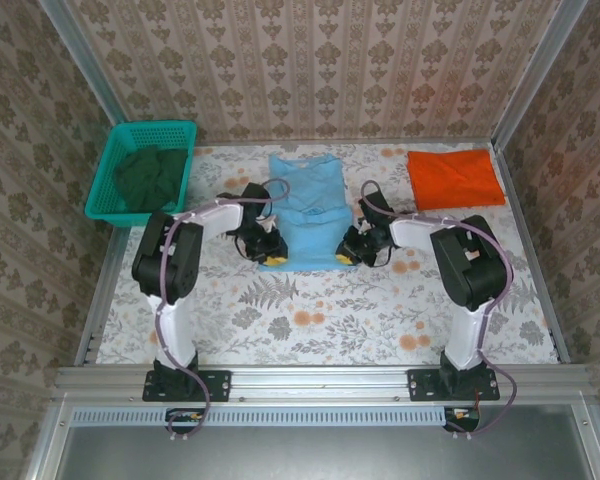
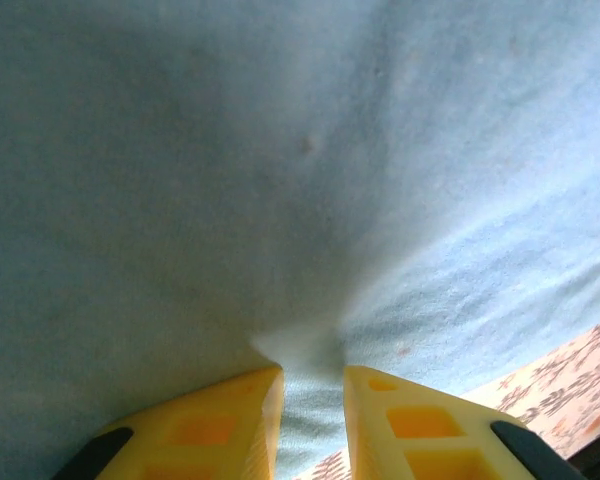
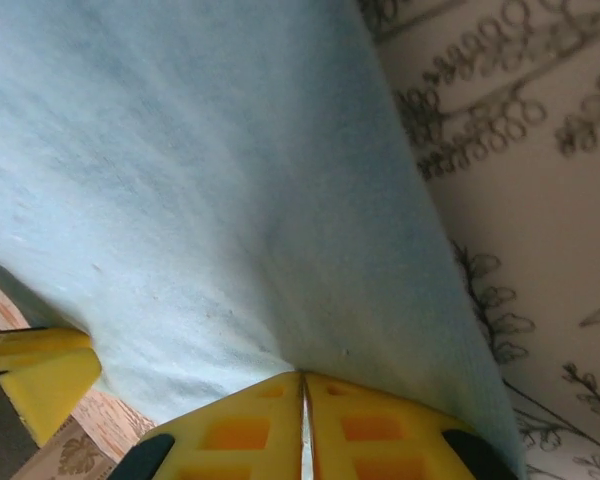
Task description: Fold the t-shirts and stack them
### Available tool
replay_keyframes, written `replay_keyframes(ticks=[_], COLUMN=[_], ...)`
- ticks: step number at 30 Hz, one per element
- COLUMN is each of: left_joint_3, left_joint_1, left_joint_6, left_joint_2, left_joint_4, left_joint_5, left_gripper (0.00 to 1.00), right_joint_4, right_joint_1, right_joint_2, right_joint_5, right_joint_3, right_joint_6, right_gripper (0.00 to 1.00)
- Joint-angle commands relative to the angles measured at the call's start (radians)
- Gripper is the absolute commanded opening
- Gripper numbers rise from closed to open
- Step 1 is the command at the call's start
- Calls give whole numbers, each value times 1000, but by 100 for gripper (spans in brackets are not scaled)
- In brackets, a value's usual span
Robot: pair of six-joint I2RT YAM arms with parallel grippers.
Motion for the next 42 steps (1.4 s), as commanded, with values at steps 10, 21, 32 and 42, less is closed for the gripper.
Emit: replay_keyframes(ticks=[10, 21, 32, 42], left_joint_3=[-231, 248, 450, 470], left_joint_1=[-1, 114, 114, 116], left_joint_6=[-34, 57, 41, 67], left_joint_2=[-310, -80, 161, 235], left_joint_4=[-149, -283, -368, -352], left_joint_5=[-63, -83, -109, -130], left_gripper=[41, 62, 62, 49], right_joint_4=[-126, -302, -457, -499], right_joint_1=[74, -26, -47, -47], right_joint_2=[-262, -127, 131, 227], right_joint_5=[62, 173, 179, 199], right_joint_3=[-189, 168, 439, 536], right_joint_6=[-98, -161, -170, -224], right_gripper=[31, 40, 45, 43])
